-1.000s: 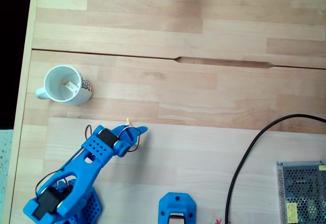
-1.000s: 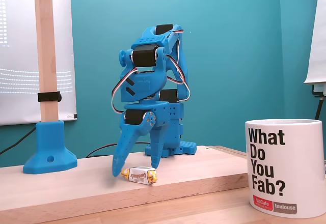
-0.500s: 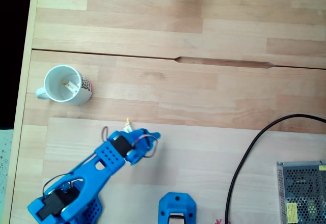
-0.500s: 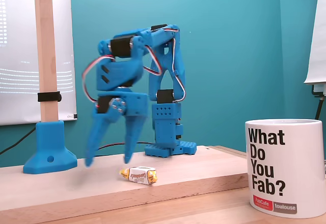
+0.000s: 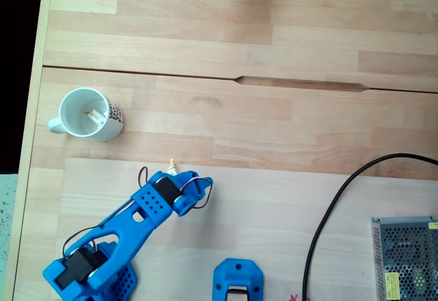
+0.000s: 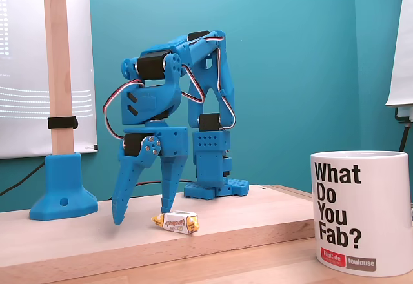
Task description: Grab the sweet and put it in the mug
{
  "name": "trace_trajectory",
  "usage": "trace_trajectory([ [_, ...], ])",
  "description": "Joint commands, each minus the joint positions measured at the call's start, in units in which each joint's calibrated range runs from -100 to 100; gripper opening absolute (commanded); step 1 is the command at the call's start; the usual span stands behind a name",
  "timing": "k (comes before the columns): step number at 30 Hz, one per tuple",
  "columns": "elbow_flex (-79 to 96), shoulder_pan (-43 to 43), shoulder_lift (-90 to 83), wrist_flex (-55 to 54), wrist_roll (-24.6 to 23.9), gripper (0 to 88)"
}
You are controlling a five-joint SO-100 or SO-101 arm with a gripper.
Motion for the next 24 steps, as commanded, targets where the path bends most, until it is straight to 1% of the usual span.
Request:
trace_trajectory([
  [1, -1.6, -0.5, -1.2, 0.3, -0.1, 30.2],
  [20, -2.2, -3.6, -1.1, -0.7, -0.3, 30.2],
  [24, -1.8, -3.9, -0.9, -0.8, -1.7, 30.2],
])
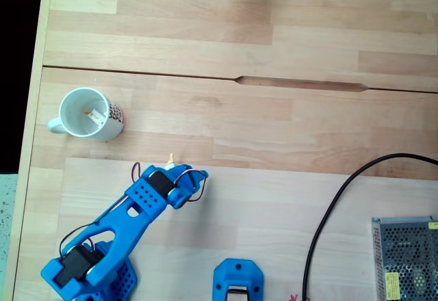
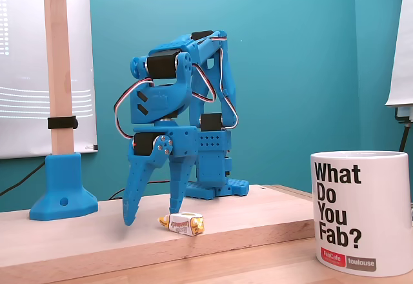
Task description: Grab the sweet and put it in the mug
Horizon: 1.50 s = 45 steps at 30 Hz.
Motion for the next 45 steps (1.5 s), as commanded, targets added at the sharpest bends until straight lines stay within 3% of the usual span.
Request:
trace_trajectory([
  [1, -1.3, -1.2, -1.0, -0.4, -0.9, 30.2],
  [8, 1.2, -4.7, -1.3, -0.2, -2.0, 30.2],
  [45, 1.1, -6.4, -0.6, -0.4, -1.9, 30.1],
])
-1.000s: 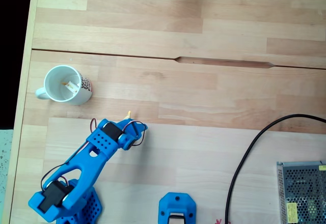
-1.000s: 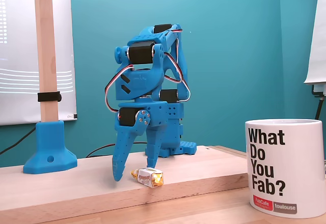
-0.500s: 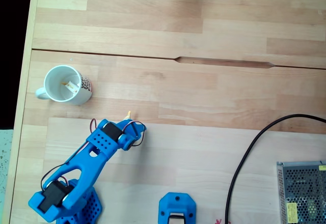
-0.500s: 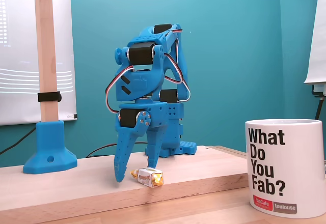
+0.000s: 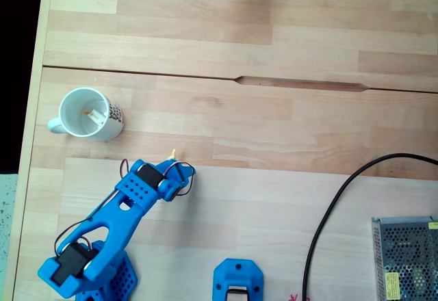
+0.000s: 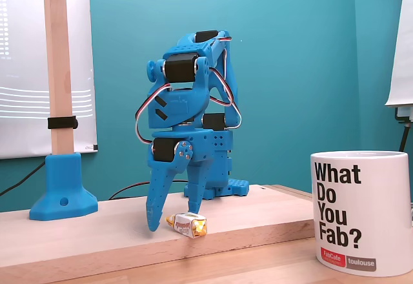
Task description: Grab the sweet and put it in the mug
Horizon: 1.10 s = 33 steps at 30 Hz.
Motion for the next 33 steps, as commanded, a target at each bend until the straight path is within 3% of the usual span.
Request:
trace_trajectory([
  [1, -1.9, -2.1, -0.7, -0.4, -0.2, 30.1],
  [18, -4.0, -5.6, -0.2, -0.3, -0.5, 30.1],
  [33, -5.1, -5.7, -0.1, -0.3, -9.7, 30.1],
])
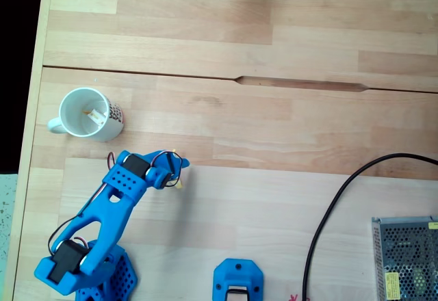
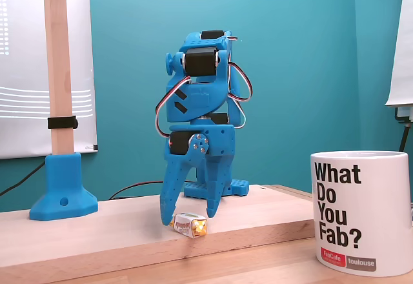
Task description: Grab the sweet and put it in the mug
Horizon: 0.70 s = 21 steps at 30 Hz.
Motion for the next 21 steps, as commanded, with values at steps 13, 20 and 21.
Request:
trace_trajectory([
  [13, -2.2, -0.2, -0.1, -0.3, -3.6, 29.7],
  [20, -2.3, -0.2, -0.1, -0.3, -3.5, 30.0],
  [21, -2.3, -0.1, -0.1, -0.3, -3.5, 30.0],
])
